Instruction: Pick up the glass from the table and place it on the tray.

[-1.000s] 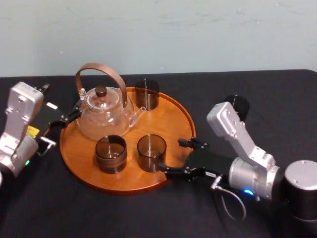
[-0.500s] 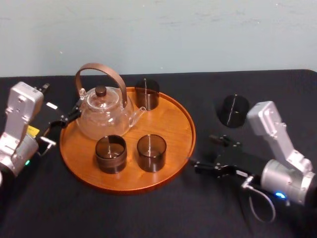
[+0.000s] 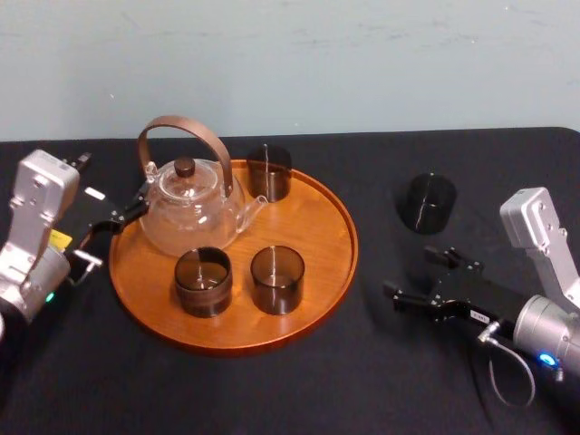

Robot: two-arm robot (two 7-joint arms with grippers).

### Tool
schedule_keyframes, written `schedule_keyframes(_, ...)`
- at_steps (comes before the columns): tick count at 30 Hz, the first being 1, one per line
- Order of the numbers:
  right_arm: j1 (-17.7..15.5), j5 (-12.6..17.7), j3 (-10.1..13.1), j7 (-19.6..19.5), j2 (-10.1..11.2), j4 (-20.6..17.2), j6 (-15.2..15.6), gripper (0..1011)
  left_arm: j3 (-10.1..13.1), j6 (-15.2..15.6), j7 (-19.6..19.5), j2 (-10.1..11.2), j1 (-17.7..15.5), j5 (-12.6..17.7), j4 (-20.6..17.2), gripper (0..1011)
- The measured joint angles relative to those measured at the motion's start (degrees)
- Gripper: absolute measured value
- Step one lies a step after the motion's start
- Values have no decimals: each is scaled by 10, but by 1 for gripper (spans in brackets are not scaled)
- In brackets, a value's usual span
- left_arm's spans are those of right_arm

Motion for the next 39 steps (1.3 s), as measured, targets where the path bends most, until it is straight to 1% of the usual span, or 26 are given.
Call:
schedule_keyframes(6,1,2,7,-5,-1,11,-3,1002,0,0,0,0,0,0,0,1001)
schedule_keyframes(20,23,-1,28,-21,-13,53,-4,1002,0,0,0,0,0,0,0,1001)
schedule_keyframes(24,42,-5,32,-24,-20,74,-4,1002,0,0,0,0,0,0,0,1001)
schedule_keyframes(25,42,-5,32,-24,-20,74,-4,1003,0,0,0,0,0,0,0,1001)
schedule_keyframes(32,94,-14,30,-23,-38,128,10,1003,0,0,0,0,0,0,0,1001)
schedule_keyframes(33,94,-14,30,-23,-38,128,10,1002,0,0,0,0,0,0,0,1002)
schedule_keyframes(36,119,-17,28,-20,-45,153,15,1002,0,0,0,0,0,0,0,1001)
schedule_keyframes(39,137,-19,24,-15,-50,170,18,1002,0,0,0,0,0,0,0,1001)
